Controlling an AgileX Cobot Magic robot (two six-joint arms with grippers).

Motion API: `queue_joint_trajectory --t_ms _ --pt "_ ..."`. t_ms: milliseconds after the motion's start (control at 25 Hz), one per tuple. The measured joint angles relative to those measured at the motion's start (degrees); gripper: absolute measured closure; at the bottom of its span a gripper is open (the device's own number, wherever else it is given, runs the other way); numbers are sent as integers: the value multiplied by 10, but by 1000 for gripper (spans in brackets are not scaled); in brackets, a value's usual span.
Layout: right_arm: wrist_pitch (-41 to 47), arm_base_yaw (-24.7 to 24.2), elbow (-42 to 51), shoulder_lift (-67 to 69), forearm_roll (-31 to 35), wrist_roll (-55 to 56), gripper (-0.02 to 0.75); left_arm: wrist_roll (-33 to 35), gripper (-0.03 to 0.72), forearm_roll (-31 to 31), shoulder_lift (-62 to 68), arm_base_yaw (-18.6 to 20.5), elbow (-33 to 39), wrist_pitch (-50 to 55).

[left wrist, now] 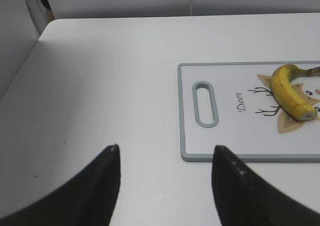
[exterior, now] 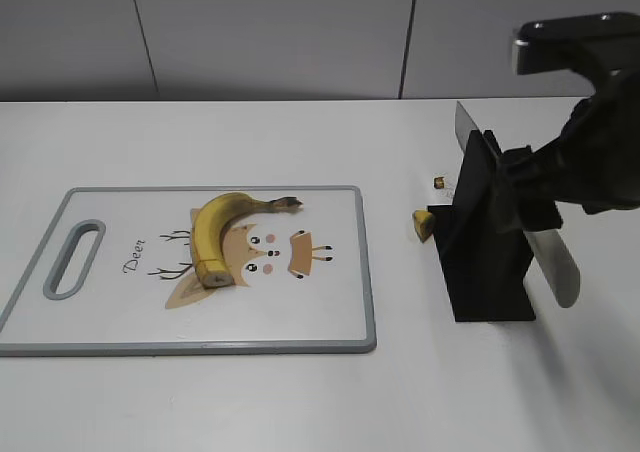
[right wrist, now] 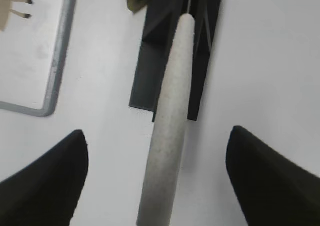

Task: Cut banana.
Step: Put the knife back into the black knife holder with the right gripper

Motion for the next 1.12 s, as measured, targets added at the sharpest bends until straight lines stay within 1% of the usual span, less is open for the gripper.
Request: queue_joint_trajectory --t_ms 200,320,640,760,920,1120 --pt "1 0 1 -107 58 -118 81 0 129 0 0 0 0 0" --pt "-3 0 29 -175 85 -165 97 0 129 0 0 0 0 0" --pt "1 0 179 -361 93 -211 140 0 129 0 0 0 0 0" --pt "30 0 212 -438 94 -240 145 0 129 0 0 0 0 0" --pt "70 0 244 -535 97 -251 145 0 129 0 0 0 0 0" --pt "89 0 282 -635 114 -254 146 0 129 0 0 0 0 0"
